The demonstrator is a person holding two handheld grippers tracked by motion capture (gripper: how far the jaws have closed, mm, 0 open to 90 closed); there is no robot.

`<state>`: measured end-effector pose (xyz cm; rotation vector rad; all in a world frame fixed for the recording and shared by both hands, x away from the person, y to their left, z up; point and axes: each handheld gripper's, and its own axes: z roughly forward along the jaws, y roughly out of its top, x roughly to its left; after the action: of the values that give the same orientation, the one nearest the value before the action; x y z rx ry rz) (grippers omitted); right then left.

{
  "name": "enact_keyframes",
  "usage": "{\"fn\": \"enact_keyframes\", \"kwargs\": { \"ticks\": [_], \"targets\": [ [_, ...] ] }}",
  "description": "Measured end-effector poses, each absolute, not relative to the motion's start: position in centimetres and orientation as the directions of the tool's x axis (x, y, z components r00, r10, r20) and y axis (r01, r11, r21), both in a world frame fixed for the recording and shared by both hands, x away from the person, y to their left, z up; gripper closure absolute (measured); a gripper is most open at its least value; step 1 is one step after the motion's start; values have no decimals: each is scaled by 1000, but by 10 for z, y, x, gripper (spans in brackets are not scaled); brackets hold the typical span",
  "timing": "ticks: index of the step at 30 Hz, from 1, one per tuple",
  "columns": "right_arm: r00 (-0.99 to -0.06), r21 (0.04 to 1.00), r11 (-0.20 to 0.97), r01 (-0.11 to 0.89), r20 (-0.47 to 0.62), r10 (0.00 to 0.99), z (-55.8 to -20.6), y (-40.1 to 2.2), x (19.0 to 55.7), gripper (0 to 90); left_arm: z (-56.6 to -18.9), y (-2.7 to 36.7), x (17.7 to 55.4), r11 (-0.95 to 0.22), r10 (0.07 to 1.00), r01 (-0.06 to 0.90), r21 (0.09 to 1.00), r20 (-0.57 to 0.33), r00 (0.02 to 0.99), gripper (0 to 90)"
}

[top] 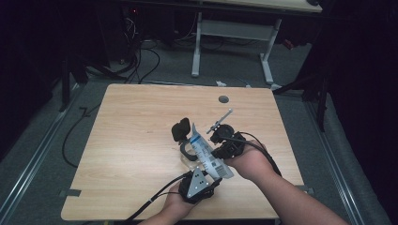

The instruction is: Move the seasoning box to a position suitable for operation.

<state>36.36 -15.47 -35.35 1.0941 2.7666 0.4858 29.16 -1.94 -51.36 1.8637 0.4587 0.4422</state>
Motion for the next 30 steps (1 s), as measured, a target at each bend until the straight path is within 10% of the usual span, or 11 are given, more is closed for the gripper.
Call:
{"fn": "enact_keyframes", "kwargs": {
  "ticks": [30],
  "targets": [
    [-646, 301, 602, 740, 64, 761, -356, -153, 374, 892, -509, -21, 289, -320, 527, 96, 942, 93, 845, 579]
  ]
}}
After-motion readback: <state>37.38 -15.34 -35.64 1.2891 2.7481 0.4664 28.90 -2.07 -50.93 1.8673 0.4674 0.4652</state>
